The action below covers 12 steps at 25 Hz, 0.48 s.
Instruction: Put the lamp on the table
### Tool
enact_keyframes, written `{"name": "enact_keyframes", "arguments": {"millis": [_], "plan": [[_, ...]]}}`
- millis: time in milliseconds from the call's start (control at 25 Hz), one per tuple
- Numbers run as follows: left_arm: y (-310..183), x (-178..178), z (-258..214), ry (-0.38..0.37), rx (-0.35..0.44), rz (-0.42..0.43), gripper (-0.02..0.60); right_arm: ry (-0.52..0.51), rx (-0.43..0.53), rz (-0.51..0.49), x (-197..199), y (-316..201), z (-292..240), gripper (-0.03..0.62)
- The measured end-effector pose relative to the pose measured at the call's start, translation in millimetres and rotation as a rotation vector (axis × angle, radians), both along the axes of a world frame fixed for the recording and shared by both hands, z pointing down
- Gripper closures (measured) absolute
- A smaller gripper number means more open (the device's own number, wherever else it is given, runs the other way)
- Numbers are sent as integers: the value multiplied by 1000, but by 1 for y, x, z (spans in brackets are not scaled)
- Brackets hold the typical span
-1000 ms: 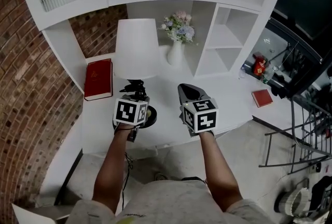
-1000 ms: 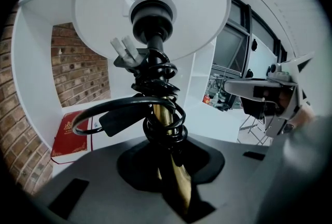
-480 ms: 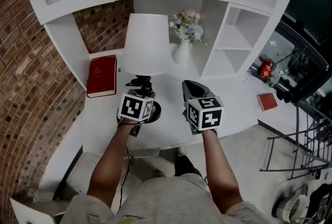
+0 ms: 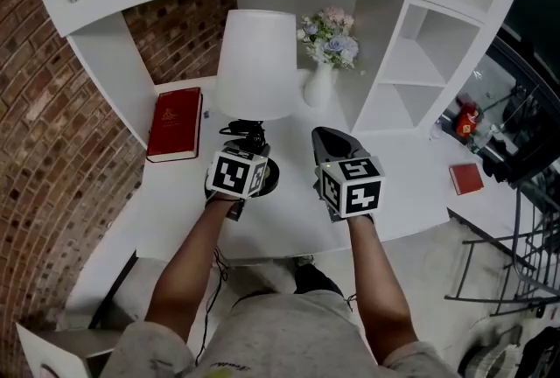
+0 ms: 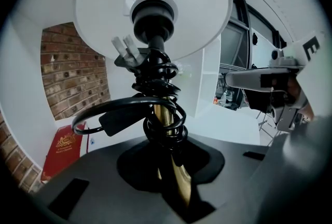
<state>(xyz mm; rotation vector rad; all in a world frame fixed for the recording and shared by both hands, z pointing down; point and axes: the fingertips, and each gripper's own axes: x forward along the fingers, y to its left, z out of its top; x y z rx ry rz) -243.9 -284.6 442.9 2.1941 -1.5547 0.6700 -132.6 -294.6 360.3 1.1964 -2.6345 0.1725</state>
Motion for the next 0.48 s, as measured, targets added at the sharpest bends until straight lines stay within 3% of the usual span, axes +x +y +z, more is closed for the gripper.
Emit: {"name": "enact_keyframes", "arguments": {"millis": [480], "plan": [[-60,-3,19,-12,56,-60,499,-14,-3,-40,0,-53,13,589]]}}
